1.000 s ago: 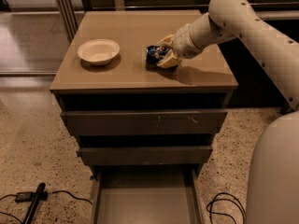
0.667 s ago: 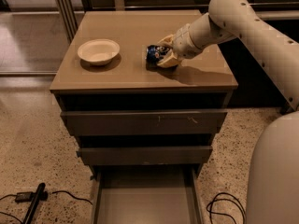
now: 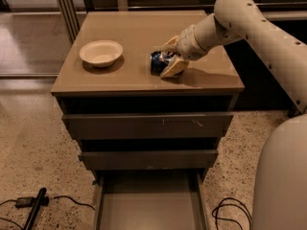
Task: Pick pepsi can from bottom drawer and place on counter
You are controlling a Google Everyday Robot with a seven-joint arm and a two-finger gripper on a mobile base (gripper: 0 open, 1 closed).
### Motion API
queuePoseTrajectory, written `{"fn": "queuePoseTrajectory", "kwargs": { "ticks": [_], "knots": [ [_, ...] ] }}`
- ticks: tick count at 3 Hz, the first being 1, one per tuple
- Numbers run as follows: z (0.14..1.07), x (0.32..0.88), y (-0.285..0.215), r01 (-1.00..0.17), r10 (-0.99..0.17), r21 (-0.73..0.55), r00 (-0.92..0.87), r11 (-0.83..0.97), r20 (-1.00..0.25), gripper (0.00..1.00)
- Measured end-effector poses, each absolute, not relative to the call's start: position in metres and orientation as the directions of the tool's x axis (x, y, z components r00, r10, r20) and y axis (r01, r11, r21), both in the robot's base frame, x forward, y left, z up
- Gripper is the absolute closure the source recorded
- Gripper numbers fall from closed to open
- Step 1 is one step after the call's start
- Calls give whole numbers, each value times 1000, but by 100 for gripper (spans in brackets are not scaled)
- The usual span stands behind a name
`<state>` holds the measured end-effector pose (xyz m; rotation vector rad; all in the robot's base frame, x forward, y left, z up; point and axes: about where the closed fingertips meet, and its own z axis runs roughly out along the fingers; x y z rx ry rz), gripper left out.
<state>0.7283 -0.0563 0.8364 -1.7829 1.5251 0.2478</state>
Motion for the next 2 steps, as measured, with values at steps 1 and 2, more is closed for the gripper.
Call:
{"fn": "queuePoseTrajectory", "kwargs": {
  "ticks": [1,2],
  "knots": [
    [836,728,-56,-909,-761,-417,267,5,-591,0],
    [836,728,-56,-909,-761,-417,267,5,-591,0]
  ]
}}
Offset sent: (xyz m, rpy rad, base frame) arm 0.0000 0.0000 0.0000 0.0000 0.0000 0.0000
